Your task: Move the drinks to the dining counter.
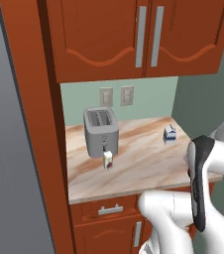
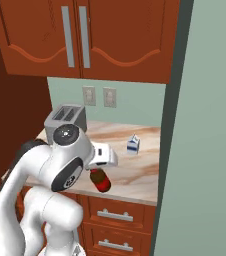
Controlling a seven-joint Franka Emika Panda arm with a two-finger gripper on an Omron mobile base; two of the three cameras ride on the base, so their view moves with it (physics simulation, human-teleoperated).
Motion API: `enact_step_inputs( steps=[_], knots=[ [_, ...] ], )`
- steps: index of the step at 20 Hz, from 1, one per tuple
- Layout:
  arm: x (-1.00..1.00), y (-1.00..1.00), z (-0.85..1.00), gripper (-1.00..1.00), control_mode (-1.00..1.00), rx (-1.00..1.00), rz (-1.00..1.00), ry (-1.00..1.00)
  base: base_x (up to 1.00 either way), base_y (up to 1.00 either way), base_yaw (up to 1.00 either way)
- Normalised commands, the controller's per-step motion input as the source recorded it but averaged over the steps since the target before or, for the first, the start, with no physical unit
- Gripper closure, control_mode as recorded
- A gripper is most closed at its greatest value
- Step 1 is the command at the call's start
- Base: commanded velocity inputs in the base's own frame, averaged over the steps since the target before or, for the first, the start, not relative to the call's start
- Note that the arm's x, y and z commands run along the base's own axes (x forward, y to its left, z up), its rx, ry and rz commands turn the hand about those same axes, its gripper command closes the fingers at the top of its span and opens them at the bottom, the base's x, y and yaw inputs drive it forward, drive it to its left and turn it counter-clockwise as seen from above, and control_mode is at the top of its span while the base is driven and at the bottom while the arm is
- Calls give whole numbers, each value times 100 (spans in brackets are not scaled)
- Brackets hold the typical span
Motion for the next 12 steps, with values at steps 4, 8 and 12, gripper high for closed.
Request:
enact_step_inputs(
  steps=[4, 8, 12],
  knots=[
    [-57, 34, 100, 100, -100, 1, -3, 24, 0, 0, 0],
    [-53, 17, 100, 100, -100, 3, 0, 9, 0, 0, 0],
    [-61, 9, 100, 100, -100, 0, 0, -26, 0, 0, 0]
  ],
)
